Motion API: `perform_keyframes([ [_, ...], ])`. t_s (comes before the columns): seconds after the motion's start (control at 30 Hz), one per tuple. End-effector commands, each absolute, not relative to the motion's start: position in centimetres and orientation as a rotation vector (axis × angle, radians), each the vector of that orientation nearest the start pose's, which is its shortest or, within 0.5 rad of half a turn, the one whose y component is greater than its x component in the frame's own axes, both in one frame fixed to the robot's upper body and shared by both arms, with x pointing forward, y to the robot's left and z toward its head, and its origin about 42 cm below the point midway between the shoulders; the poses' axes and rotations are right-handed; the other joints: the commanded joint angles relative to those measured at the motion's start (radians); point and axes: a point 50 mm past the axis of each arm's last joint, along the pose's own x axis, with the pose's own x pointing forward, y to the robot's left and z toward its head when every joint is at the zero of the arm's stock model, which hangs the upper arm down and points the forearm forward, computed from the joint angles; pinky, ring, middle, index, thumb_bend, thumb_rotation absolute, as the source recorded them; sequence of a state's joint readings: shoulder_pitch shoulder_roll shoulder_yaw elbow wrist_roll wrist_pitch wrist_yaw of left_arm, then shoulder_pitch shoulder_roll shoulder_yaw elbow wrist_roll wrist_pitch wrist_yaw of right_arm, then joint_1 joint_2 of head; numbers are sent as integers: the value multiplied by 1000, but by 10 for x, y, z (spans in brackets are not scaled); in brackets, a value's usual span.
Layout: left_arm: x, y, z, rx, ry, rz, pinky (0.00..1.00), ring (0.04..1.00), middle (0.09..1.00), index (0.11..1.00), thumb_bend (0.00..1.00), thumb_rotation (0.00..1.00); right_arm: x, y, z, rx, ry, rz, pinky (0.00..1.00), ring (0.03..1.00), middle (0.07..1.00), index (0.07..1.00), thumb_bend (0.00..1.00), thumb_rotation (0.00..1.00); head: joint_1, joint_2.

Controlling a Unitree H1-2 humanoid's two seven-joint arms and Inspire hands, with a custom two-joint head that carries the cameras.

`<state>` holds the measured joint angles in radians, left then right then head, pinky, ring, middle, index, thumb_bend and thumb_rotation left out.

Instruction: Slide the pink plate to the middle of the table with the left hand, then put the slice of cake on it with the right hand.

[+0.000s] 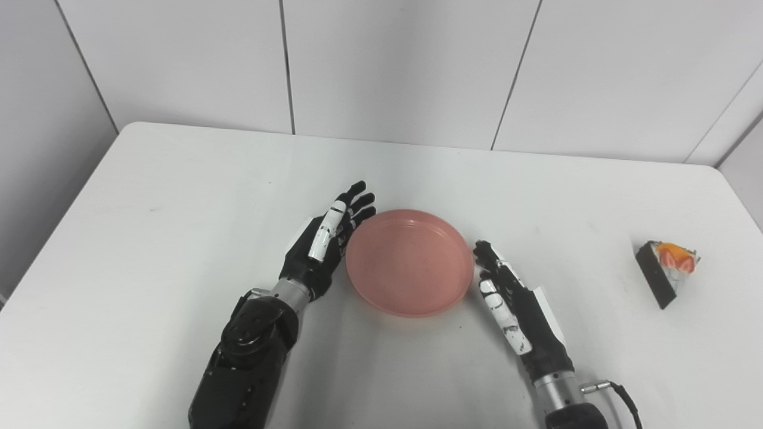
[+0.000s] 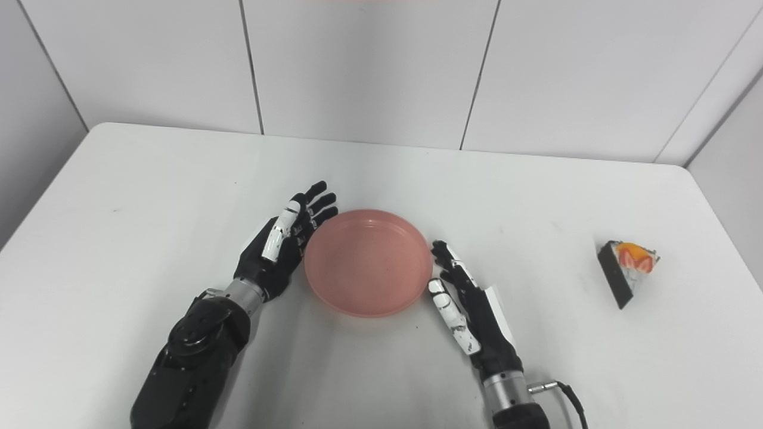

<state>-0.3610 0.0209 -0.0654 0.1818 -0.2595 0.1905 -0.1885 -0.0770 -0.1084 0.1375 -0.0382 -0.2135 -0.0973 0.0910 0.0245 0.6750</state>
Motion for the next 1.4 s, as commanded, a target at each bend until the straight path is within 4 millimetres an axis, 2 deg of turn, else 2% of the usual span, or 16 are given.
perform_keyframes([
  [0.0, 380, 160, 127, -188, 142, -374, 959, 946, 949, 940, 391, 1000, 300, -190, 127, -324, -176, 268, 887, 916, 915, 920, 376, 1000, -3, 1],
  [0.27, 381, 168, 116, -180, 165, -351, 945, 938, 942, 939, 394, 1000, 301, -190, 127, -324, -171, 256, 890, 916, 915, 925, 385, 1000, -32, 1],
  [0.5, 380, 175, 107, -178, 179, -322, 953, 933, 935, 929, 405, 1000, 303, -196, 133, -313, -183, 175, 880, 916, 915, 922, 391, 1000, -109, -13],
  [0.57, 381, 177, 105, -186, 183, -315, 951, 932, 934, 925, 405, 1000, 305, -198, 139, -365, -208, 145, 854, 903, 913, 925, 381, 1000, -134, -20],
  [0.67, 381, 181, 103, -194, 186, -316, 954, 939, 941, 935, 409, 1000, 306, -200, 152, -471, -243, 102, 803, 864, 909, 934, 449, 1000, -134, -20],
  [0.7, 382, 182, 101, -197, 188, -315, 954, 940, 942, 937, 409, 1000, 308, -200, 156, -496, -259, 88, 795, 855, 911, 939, 479, 1000, -183, -41],
  [0.8, 384, 184, 97, -196, 193, -312, 944, 935, 936, 932, 409, 1000, 312, -202, 166, -556, -288, 46, 805, 857, 918, 952, 548, 988, -212, -58],
  [0.93, 384, 188, 92, -196, 191, -311, 932, 928, 930, 926, 412, 1000, 321, -208, 187, -617, -348, -32, 746, 821, 904, 946, 666, 914, -244, -74],
  [1.03, 384, 192, 90, -202, 193, -308, 921, 924, 930, 927, 404, 1000, 329, -216, 205, -656, -390, -94, 704, 811, 905, 946, 695, 866, -284, -87],
  [1.17, 386, 200, 86, -200, 193, -309, 930, 930, 934, 929, 406, 1000, 337, -227, 227, -727, -442, -176, 700, 817, 908, 949, 732, 799, -325, -99],
  [1.2, 386, 202, 85, -204, 192, -308, 928, 929, 933, 926, 409, 1000, 339, -229, 231, -741, -454, -196, 668, 800, 899, 941, 753, 770, -332, -100],
  [1.37, 388, 212, 79, -214, 186, -314, 917, 922, 931, 921, 408, 1000, 347, -246, 251, -833, -470, -279, 602, 768, 906, 951, 784, 734, -394, -121],
])
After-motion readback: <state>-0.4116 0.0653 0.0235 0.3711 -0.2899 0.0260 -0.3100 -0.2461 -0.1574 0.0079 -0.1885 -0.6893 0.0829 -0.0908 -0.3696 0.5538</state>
